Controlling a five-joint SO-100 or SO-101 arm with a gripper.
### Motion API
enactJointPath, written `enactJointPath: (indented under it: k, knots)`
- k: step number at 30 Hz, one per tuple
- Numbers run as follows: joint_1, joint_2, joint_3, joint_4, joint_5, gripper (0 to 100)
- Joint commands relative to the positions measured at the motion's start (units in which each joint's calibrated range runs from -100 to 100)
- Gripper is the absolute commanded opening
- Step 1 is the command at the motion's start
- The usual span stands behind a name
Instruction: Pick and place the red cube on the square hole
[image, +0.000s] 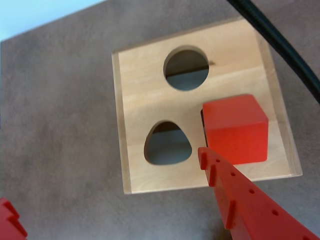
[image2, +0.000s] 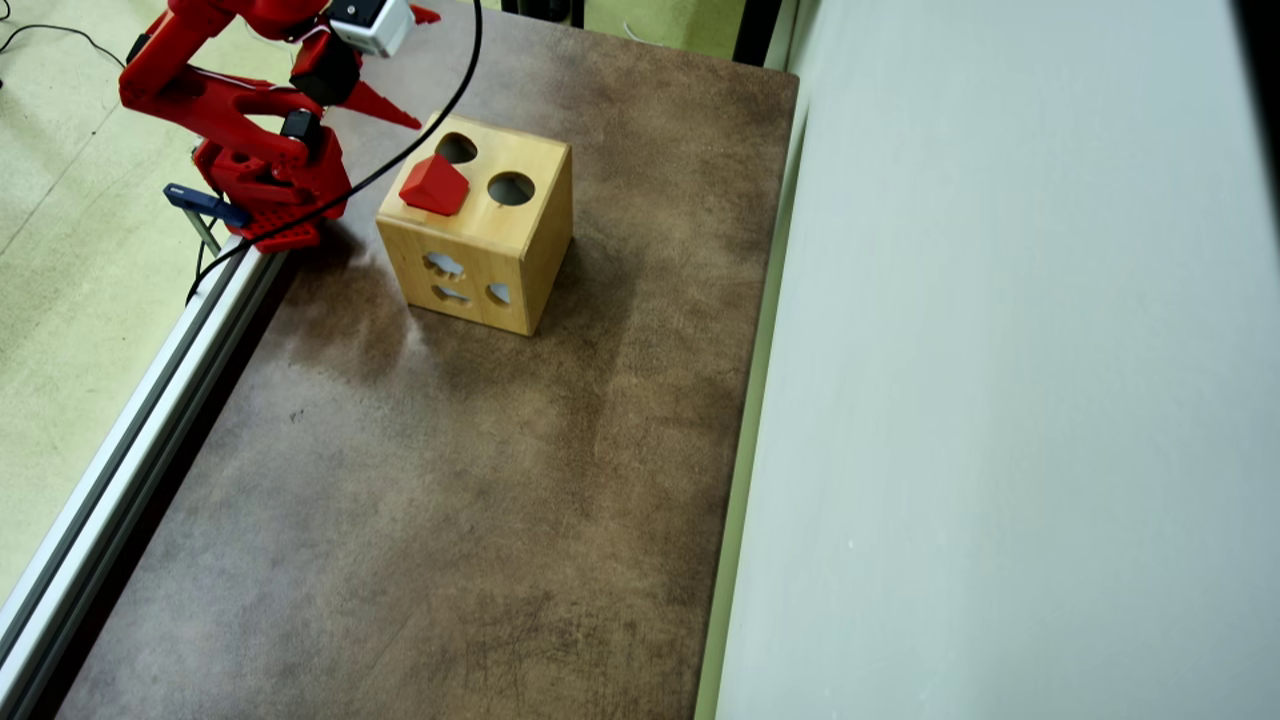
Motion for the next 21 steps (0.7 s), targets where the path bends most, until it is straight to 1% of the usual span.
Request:
enactJointPath:
  k: [1, 9, 15, 21]
  knots:
    - [-0.17, 0.07, 4.61, -0.09, 0.68, 51]
    - [0.2, -0.1, 7.12, -0.01, 0.68, 51]
    - [6.89, 0.07, 7.21, -0.01, 0.83, 51]
    - [6.89, 0.24, 10.07, -0.57, 0.83, 51]
